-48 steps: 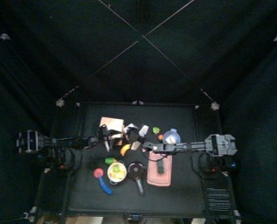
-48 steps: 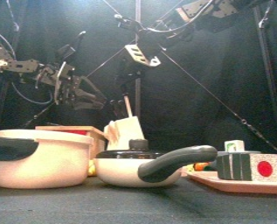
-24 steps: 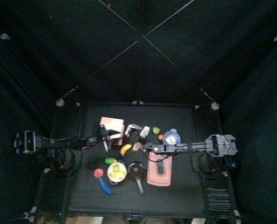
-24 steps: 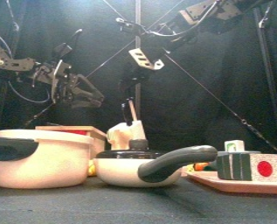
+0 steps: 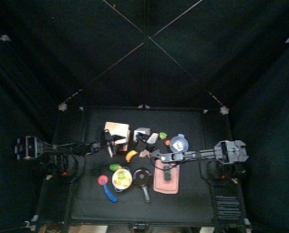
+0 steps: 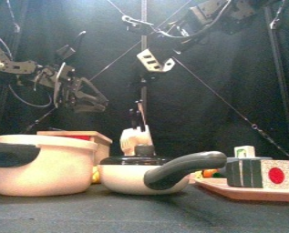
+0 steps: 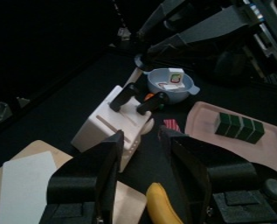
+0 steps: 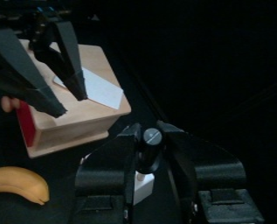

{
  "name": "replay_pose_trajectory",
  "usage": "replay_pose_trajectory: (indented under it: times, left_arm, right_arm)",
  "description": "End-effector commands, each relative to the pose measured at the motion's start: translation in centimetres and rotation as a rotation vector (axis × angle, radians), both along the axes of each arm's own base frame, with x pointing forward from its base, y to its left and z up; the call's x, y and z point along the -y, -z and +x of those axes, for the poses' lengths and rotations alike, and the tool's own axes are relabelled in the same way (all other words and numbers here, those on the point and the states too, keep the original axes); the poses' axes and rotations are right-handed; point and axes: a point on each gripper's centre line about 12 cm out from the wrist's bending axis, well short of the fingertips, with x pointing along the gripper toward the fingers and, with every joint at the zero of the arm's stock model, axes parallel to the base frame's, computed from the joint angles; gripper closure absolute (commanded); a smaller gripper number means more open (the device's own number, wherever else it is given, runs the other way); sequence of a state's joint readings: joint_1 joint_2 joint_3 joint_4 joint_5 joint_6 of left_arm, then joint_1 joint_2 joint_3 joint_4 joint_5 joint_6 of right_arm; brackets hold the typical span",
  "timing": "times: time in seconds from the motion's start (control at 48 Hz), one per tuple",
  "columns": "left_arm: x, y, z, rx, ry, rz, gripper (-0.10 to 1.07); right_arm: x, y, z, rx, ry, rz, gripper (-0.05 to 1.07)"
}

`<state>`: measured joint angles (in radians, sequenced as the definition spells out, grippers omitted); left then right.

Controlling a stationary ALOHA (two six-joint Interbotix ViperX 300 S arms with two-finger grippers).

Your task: Pull out knife sharpener

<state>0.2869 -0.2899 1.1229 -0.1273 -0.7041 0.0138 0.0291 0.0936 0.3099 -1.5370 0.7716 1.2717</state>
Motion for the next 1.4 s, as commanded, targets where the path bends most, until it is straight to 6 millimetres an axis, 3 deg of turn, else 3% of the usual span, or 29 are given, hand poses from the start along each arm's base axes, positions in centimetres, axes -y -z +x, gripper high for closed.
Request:
replay_pose_trajectory:
  times: [0.0, 0.521, 1.375]
  left_arm:
    - [-0.1, -0.3, 0.2, 0.01, -0.003, 0.003, 0.19]
    - [-0.2, -0.1, 0.0, 0.006, -0.007, 0.002, 0.19]
    - [-0.2, 0.0, -0.1, 0.002, -0.01, -0.002, 0.19]
  right_arm:
    - [-0.5, -3.0, -0.2, 0.068, -0.012, -0.021, 0.39]
    - [-2.2, -2.9, -0.6, 0.073, 0.007, -0.148, 0.39]
    - [-4.5, -3.8, -0.8, 0.151, -0.007, -0.204, 0.39]
